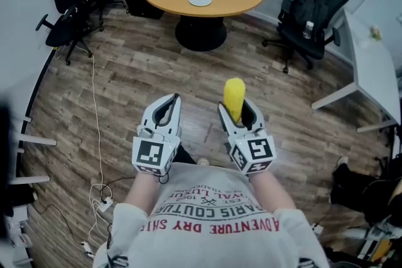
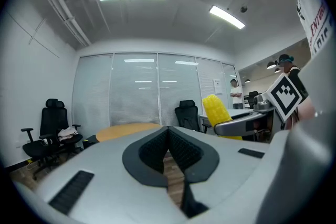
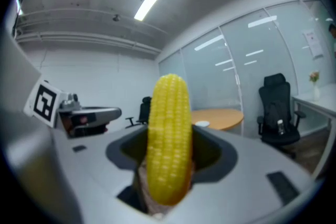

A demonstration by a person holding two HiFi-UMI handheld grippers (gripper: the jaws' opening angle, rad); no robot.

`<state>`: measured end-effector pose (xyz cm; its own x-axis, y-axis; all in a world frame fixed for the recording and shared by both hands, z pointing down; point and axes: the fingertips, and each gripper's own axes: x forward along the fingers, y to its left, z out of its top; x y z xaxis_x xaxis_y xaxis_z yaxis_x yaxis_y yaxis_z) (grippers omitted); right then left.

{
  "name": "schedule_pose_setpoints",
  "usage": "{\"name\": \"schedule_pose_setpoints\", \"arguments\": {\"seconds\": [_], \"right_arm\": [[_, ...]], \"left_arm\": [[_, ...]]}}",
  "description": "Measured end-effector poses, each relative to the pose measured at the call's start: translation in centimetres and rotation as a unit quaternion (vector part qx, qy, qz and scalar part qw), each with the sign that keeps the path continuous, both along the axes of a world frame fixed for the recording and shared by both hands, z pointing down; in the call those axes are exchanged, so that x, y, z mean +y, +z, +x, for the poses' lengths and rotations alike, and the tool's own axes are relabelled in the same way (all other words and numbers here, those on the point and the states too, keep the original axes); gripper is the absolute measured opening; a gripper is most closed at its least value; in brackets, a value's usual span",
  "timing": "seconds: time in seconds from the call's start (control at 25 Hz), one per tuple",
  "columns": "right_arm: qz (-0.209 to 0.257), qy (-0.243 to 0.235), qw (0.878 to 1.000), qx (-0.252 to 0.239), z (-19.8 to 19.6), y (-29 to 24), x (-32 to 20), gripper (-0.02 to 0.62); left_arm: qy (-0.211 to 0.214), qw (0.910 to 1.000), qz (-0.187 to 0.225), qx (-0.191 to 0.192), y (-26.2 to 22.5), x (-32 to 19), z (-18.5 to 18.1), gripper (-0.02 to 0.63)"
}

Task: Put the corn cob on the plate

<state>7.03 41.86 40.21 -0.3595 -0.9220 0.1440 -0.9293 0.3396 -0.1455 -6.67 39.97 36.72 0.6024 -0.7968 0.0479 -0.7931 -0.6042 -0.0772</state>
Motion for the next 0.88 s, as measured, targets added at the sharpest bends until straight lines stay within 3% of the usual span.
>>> {"name": "schedule_pose_setpoints", "arguments": {"seconds": [0.36, 0.88], "right_arm": [[-0.010, 0.005, 1.000, 0.006, -1.7, 0.6, -5.1, 0.264], [-0.008, 0.043, 0.999, 0.012, -6.7, -0.9, -18.9, 0.264]], "left_arm": [[0.010, 0.9998, -0.013, -0.006, 1.0, -5.6, -2.4, 0.032], [0.045, 0.9985, -0.030, 0.005, 0.2, -20.2, -7.4, 0.032]]}}
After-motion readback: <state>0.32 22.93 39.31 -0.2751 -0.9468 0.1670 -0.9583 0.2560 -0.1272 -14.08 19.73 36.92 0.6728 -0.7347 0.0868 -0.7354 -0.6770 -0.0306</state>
